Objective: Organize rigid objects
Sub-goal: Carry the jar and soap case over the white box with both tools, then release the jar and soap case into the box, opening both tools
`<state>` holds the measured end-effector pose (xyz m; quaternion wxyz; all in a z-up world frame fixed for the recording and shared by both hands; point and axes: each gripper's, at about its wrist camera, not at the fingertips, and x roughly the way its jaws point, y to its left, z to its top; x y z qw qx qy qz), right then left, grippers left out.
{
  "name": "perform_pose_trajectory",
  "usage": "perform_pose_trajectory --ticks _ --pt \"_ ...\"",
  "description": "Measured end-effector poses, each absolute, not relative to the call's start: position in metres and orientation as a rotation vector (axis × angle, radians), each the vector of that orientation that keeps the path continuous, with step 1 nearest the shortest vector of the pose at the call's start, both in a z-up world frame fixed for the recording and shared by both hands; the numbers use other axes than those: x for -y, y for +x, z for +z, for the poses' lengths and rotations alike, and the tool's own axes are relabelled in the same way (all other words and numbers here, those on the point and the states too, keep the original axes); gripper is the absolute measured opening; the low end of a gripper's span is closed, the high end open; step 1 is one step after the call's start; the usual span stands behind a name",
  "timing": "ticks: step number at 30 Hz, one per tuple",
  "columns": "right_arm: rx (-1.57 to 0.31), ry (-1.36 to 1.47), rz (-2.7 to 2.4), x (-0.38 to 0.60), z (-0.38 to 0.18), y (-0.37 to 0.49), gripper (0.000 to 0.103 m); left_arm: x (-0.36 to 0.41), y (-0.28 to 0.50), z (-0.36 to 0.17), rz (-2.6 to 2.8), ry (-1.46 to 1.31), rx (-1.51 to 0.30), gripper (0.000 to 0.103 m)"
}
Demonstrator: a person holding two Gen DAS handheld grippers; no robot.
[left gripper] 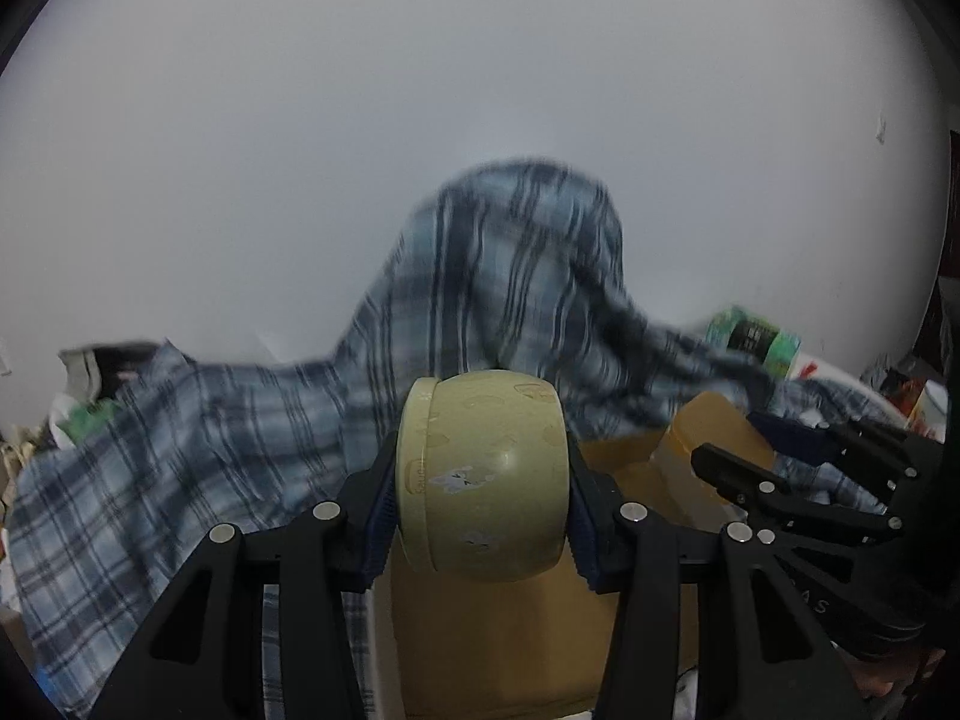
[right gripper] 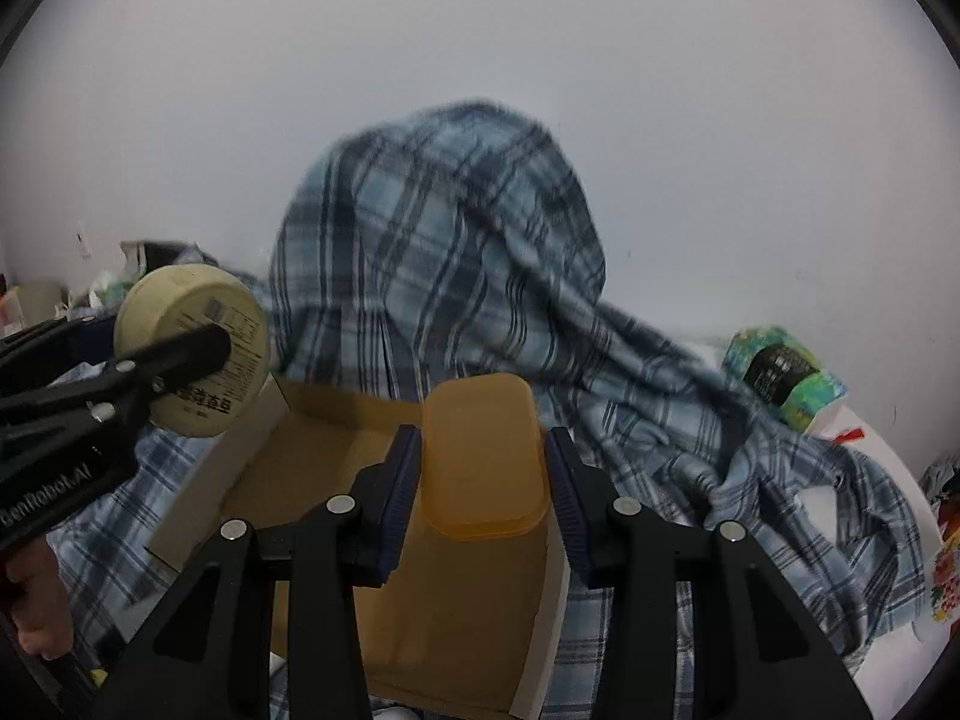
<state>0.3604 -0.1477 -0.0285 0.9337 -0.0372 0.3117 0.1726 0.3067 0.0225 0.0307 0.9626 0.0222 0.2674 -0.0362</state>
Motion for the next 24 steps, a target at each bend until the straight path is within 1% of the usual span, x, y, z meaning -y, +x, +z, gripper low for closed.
perform_pose_trajectory --ticks 2,4,6,8,9,11,18,24 --pt "-0.687 -0.062 0.369 0.145 -0.041 0.366 0.041 -0.023 0.314 0.016 -0.076 0.048 -0.58 0.051" --pt "-0.719 -0.054 0.379 0.145 -0.047 0.369 0.041 -0.018 0.315 0.009 -0.087 0.034 -0.598 0.061" --pt "-0.723 -0.06 0.385 0.144 -0.049 0.369 0.042 -0.017 0.316 0.006 -0.078 0.045 -0.594 0.08" --pt "-0.719 -0.063 0.396 0.143 -0.049 0.368 0.043 -0.019 0.312 0.01 -0.067 0.047 -0.569 0.087" --pt "-0.715 -0.063 0.395 0.143 -0.049 0.368 0.054 -0.02 0.31 0.013 -0.06 0.041 -0.555 0.087" --pt "-0.702 -0.054 0.395 0.144 -0.046 0.366 0.061 -0.023 0.307 0.018 -0.056 0.025 -0.532 0.087" --pt "-0.644 -0.043 0.376 0.153 -0.015 0.36 0.061 -0.027 0.299 0.034 -0.047 0.008 -0.496 0.087" --pt "-0.56 -0.018 0.395 0.166 0.028 0.332 0.061 -0.023 0.267 0.076 -0.058 0.012 -0.404 0.087"
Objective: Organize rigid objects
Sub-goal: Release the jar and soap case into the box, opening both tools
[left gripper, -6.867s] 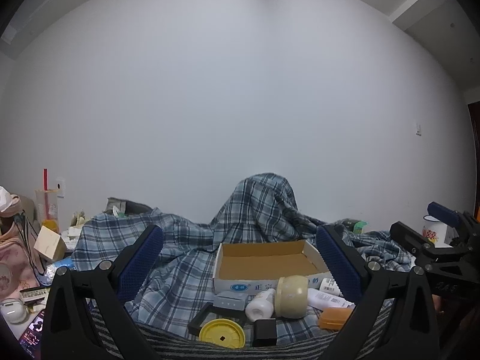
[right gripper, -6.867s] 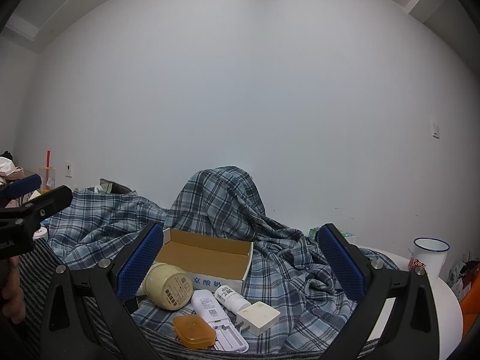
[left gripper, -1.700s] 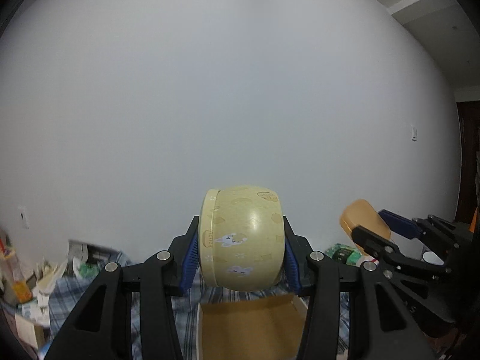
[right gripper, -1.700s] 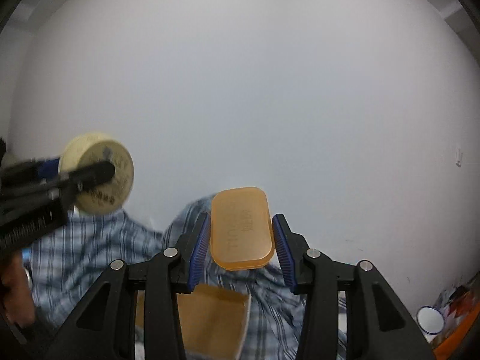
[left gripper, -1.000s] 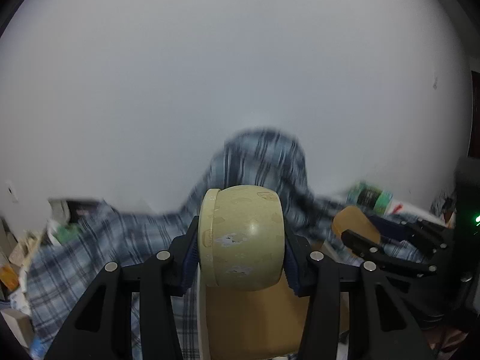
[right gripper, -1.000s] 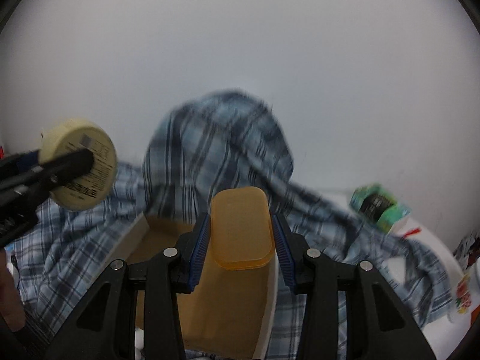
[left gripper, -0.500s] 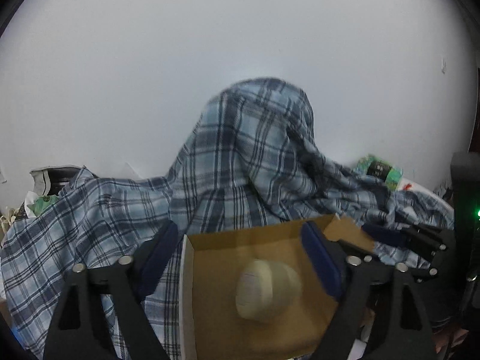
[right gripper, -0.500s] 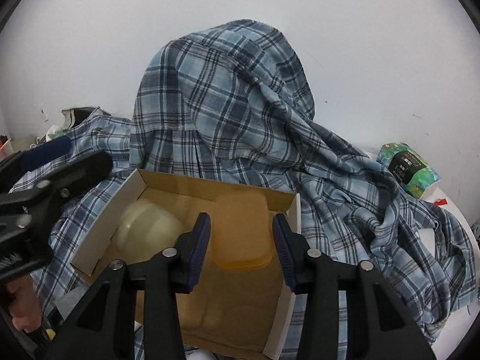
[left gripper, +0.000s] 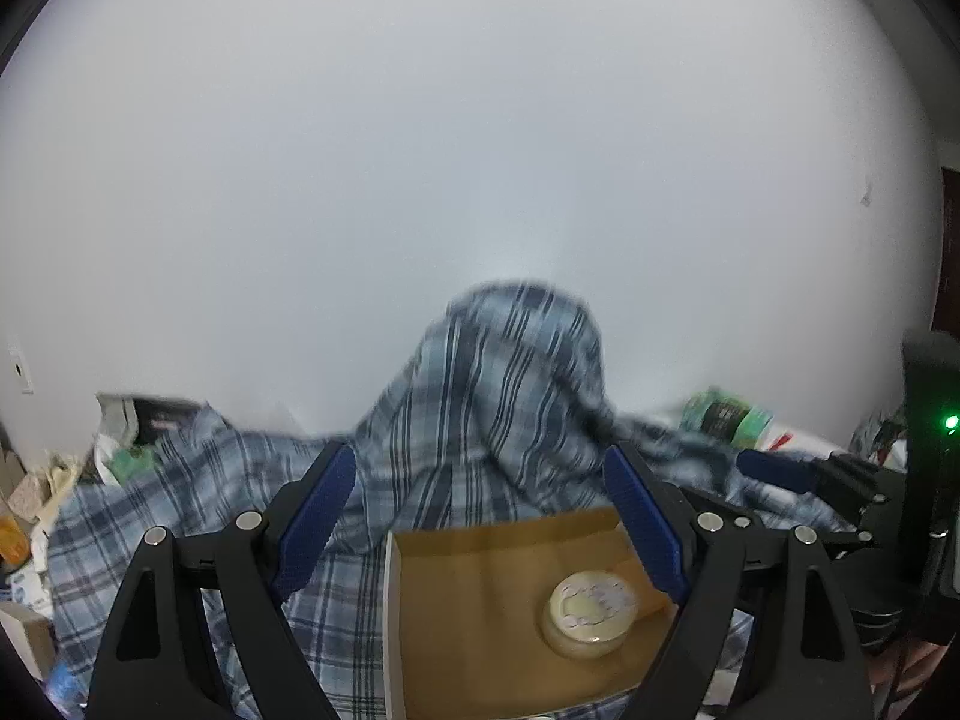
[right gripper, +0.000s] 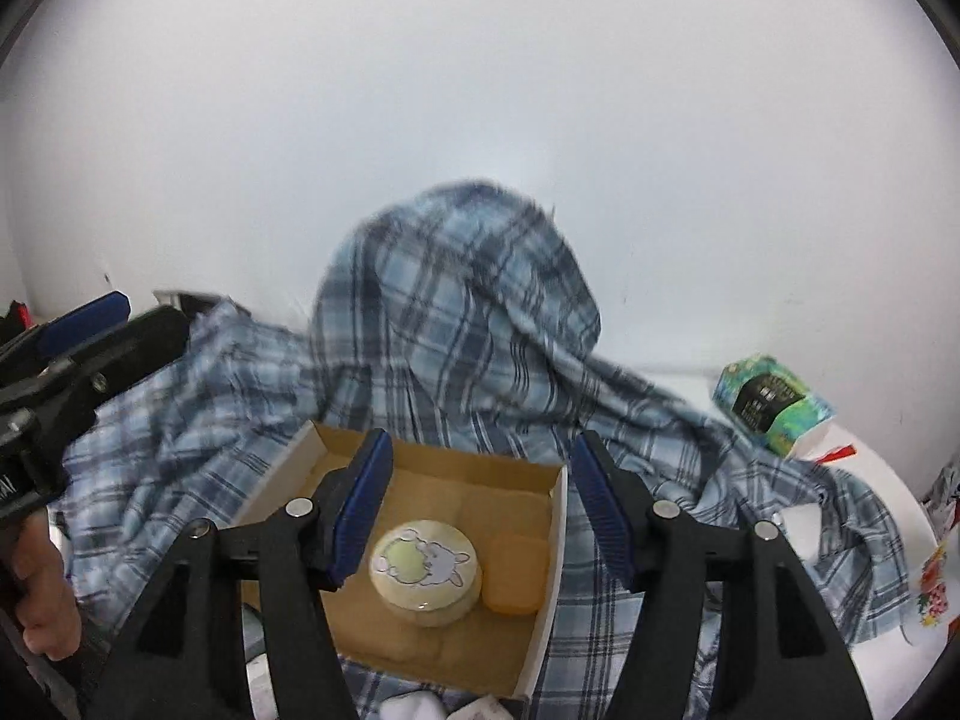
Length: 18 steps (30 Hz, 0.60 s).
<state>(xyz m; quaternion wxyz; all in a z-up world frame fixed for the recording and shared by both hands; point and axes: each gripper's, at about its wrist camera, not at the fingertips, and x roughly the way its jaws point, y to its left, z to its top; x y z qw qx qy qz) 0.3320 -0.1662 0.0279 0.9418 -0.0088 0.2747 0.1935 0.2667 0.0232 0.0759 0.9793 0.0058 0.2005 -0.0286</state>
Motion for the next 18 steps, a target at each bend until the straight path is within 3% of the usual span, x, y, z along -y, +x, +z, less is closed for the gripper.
perform_pose_trajectory --ticks 5,10,15,18 --pt "-0.483 -0.023 0.421 0.179 0.053 0.29 0.064 -0.023 0.216 0.111 -0.074 -0.004 -0.296 0.087" --pt "-0.429 -0.01 0.473 0.195 0.058 0.246 0.072 -0.014 0.166 0.12 -0.07 0.032 -0.238 0.103" --pt "-0.395 0.01 0.456 0.214 0.039 0.21 0.102 -0.009 0.121 0.104 -0.063 0.047 -0.181 0.103" --pt "-0.327 -0.017 0.417 0.219 0.027 0.19 0.102 -0.012 0.102 0.088 -0.061 0.02 -0.162 0.103"
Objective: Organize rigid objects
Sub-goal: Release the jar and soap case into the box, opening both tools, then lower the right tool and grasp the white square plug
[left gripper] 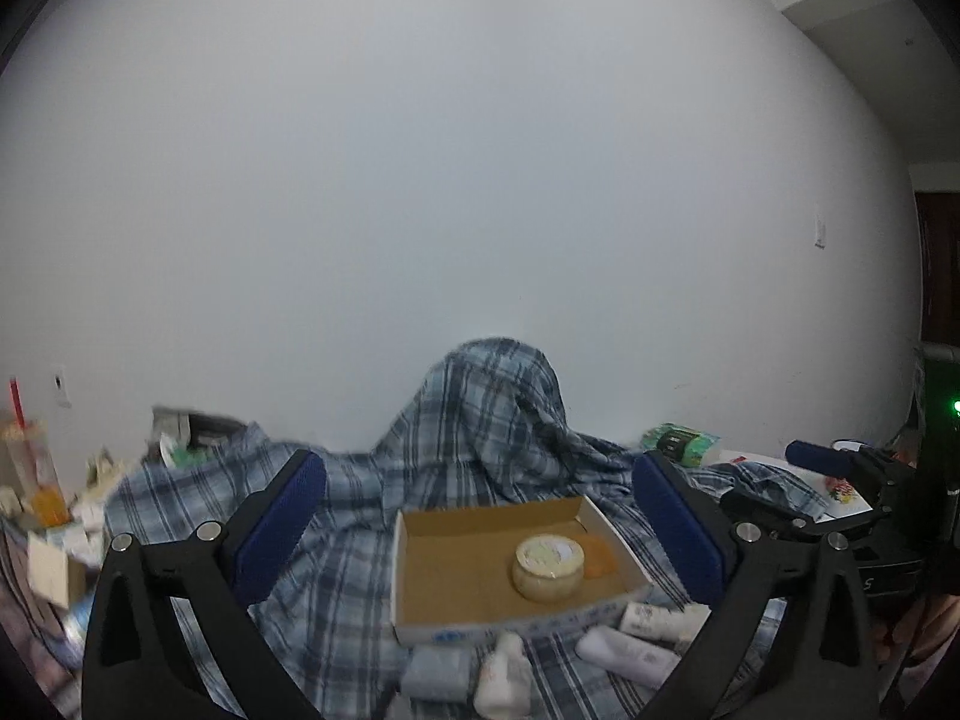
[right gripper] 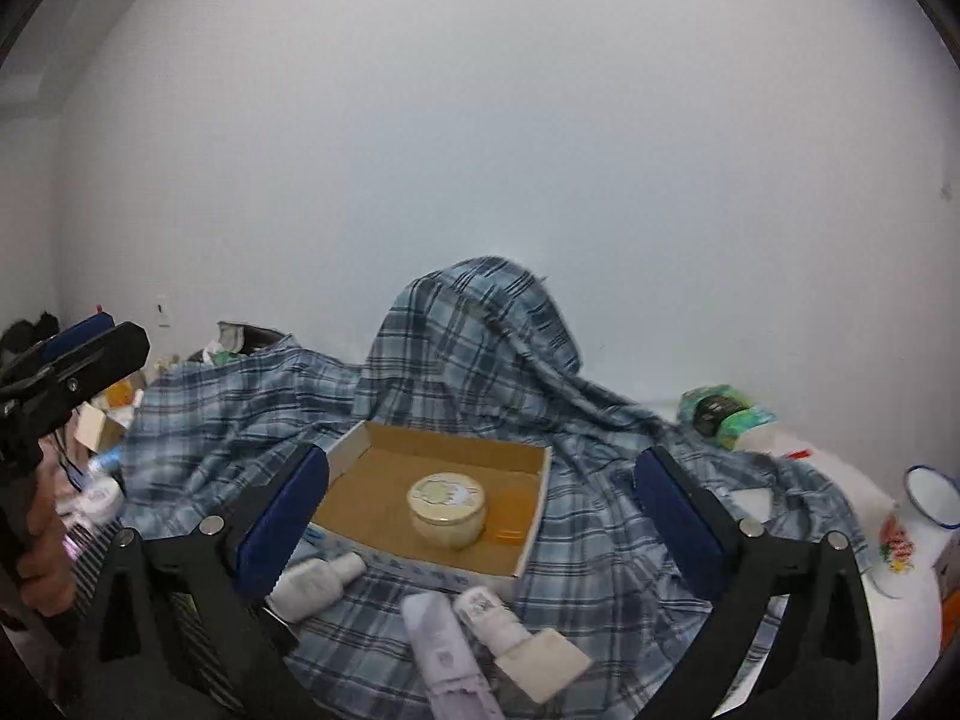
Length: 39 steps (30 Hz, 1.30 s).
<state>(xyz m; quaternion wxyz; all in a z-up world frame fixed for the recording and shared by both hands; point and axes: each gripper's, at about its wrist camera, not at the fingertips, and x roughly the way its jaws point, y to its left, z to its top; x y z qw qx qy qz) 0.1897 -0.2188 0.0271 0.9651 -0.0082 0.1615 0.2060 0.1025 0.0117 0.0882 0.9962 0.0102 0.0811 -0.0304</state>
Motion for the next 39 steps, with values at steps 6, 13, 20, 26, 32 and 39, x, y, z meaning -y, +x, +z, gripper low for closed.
perform_pose_trajectory --ticks 6,13,20,26,32,39 --pt "-0.314 -0.04 0.435 0.225 -0.002 0.169 0.102 -0.018 0.081 0.054 -0.041 -0.019 -0.165 0.103" --pt "-0.335 -0.022 0.446 0.229 -0.025 0.173 0.102 -0.018 0.077 0.025 -0.034 -0.008 -0.155 0.103" --pt "-0.378 0.028 0.438 0.237 -0.031 0.183 0.102 -0.012 0.084 0.005 -0.035 0.033 -0.173 0.103" --pt "-0.388 0.03 0.437 0.238 -0.033 0.185 0.102 -0.014 0.093 -0.001 -0.051 0.015 -0.221 0.103" --pt "-0.39 0.026 0.438 0.238 -0.033 0.184 0.102 -0.017 0.096 -0.003 -0.049 0.003 -0.233 0.103" --pt "-0.395 0.023 0.436 0.237 -0.034 0.184 0.102 -0.017 0.097 -0.003 -0.048 0.005 -0.233 0.103"
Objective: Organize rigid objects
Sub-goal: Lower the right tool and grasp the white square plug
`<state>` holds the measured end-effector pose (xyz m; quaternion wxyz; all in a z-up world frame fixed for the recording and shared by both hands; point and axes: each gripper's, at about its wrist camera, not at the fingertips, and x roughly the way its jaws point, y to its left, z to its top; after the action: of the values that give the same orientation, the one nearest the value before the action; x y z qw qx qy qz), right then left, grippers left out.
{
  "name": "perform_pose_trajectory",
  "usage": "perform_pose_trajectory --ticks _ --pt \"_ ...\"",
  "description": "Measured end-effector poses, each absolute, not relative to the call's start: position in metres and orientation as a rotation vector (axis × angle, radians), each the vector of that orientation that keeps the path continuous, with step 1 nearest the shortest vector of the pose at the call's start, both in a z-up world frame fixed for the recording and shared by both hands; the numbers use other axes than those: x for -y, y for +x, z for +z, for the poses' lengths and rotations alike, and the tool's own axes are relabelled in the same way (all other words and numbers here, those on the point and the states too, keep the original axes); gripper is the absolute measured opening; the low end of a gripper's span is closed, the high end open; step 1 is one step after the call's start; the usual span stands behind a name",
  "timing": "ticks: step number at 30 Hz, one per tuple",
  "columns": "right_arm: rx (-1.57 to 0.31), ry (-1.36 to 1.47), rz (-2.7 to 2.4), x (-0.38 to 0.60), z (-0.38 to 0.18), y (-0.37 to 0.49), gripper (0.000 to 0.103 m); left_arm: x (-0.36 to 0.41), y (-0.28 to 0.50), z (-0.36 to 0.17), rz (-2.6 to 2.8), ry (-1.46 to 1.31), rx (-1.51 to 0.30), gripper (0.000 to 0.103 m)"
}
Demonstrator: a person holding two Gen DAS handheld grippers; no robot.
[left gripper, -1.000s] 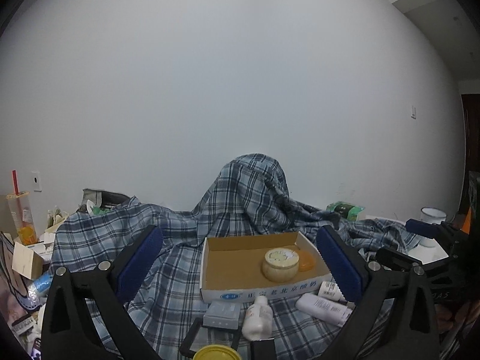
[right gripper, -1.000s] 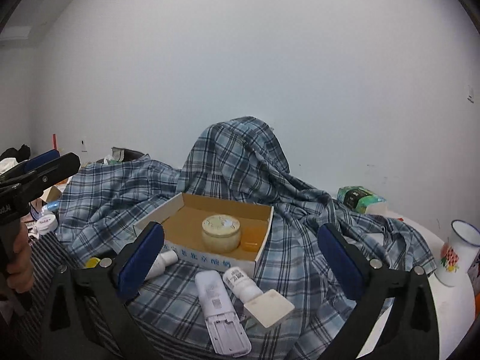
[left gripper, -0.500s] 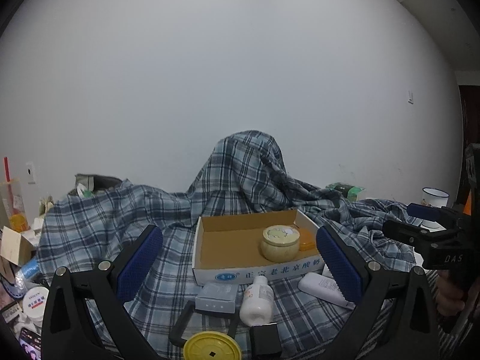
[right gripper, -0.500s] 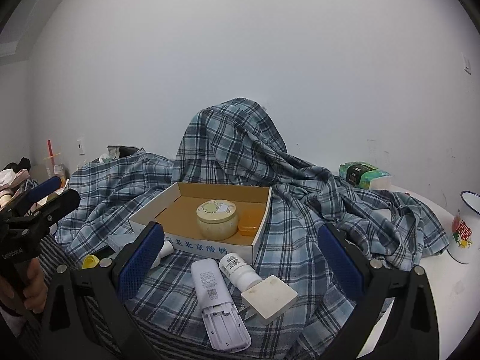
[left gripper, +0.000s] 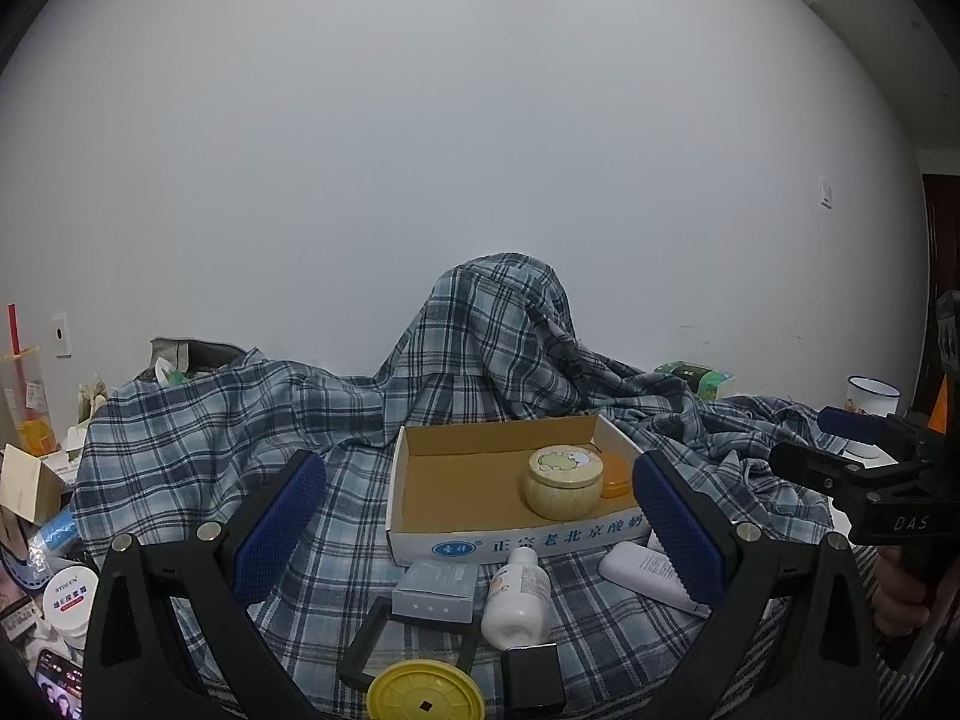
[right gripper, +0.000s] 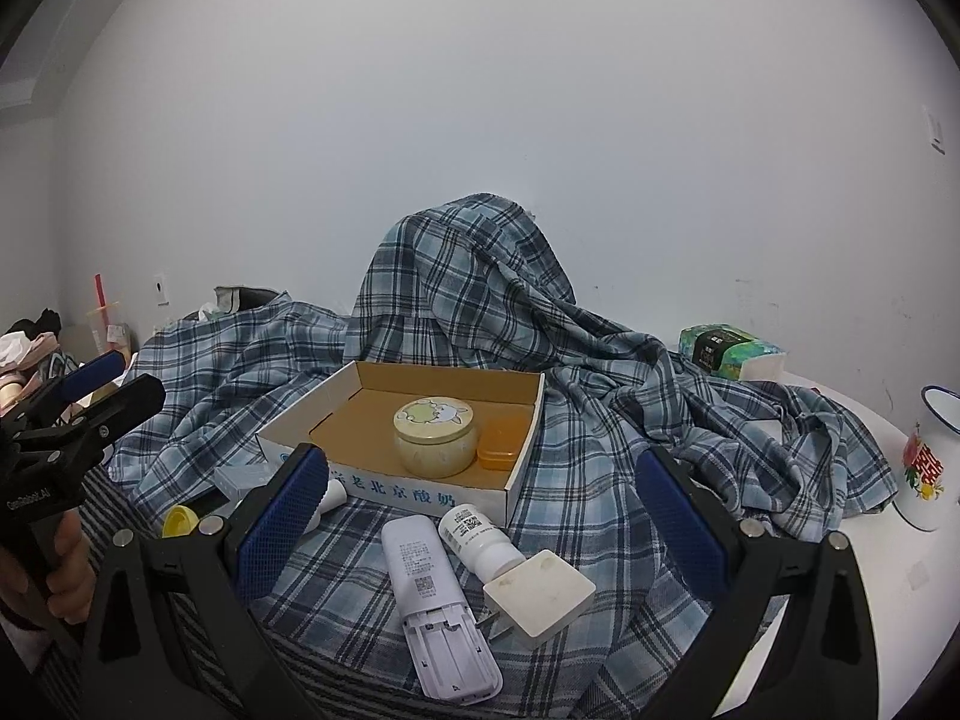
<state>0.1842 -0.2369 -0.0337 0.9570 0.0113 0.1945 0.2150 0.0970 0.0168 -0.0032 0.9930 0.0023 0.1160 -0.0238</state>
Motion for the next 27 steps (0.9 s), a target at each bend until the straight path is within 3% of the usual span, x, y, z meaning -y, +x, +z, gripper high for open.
perform_pose_trajectory --ticks 9,16,18,27 --pt "-0.499 -0.01 0.429 0.236 -0.032 0.204 0.102 -0.02 0.099 -0.002 -0.042 -0.008 -0.243 0.103" --pt "-0.769 -0.129 0.43 0.235 -0.06 0.239 0.101 -0.02 0.109 -0.005 -0.043 0.001 -0.292 0.103" --pt "-0.844 -0.125 0.439 0.238 -0.07 0.247 0.087 -0.019 0.11 -0.007 -0.041 0.001 -0.298 0.103" --pt "-1.056 -0.068 0.43 0.241 -0.096 0.269 0.07 -0.019 0.114 -0.009 -0.038 0.007 -0.315 0.103"
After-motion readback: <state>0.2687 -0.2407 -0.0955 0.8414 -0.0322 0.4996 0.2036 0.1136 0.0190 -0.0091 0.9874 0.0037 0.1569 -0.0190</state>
